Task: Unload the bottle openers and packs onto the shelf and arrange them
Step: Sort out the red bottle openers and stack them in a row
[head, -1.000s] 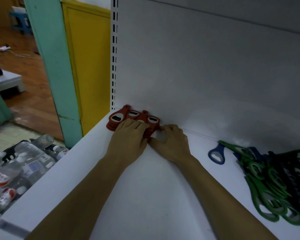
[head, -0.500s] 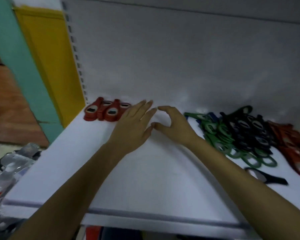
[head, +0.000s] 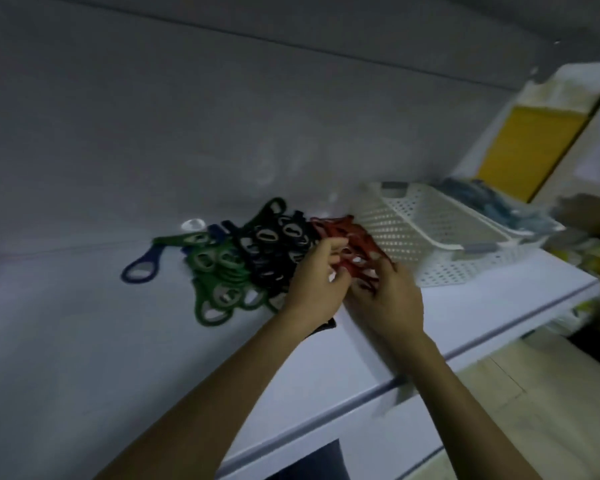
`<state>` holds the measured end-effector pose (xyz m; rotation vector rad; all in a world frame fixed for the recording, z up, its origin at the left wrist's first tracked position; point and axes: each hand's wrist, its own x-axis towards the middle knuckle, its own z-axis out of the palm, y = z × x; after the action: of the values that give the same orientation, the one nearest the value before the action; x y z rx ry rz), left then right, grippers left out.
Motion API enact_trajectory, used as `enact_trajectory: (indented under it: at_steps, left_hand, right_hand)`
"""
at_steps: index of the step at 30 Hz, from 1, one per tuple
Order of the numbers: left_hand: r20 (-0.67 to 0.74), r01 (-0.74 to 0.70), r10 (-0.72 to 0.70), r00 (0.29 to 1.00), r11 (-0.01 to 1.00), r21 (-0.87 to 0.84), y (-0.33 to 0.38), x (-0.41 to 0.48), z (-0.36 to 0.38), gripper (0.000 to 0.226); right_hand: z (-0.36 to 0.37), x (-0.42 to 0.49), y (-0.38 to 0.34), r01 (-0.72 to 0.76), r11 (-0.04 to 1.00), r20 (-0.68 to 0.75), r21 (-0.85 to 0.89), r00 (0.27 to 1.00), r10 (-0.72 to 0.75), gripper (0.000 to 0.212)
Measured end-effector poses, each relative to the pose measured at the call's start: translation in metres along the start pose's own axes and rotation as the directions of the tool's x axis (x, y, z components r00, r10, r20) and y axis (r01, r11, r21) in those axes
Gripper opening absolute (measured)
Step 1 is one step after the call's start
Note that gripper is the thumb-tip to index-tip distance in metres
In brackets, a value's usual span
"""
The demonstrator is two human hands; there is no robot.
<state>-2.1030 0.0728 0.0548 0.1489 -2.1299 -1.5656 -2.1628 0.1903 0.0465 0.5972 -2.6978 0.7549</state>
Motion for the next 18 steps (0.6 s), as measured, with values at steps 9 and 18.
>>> enact_trajectory:
  at_steps: [9,18]
  left_hand:
    - [-0.068,0.217,-0.236,0.969,0.953,-0.211,-0.024,0.008,0.029,0.019]
    - [-0.179,-0.081,0.122,0.976,0.972,0.219,-0.028,0.007,0.015,0.017]
  right_hand:
    - [0.015,0.006,0.015,0.014,0.999,0.048,-0.033,0.999,-0.012,0.036]
    - [0.017,0.014,0.013,-0.064,0.998,0.125,-0.012,0.990,0.065,0.048]
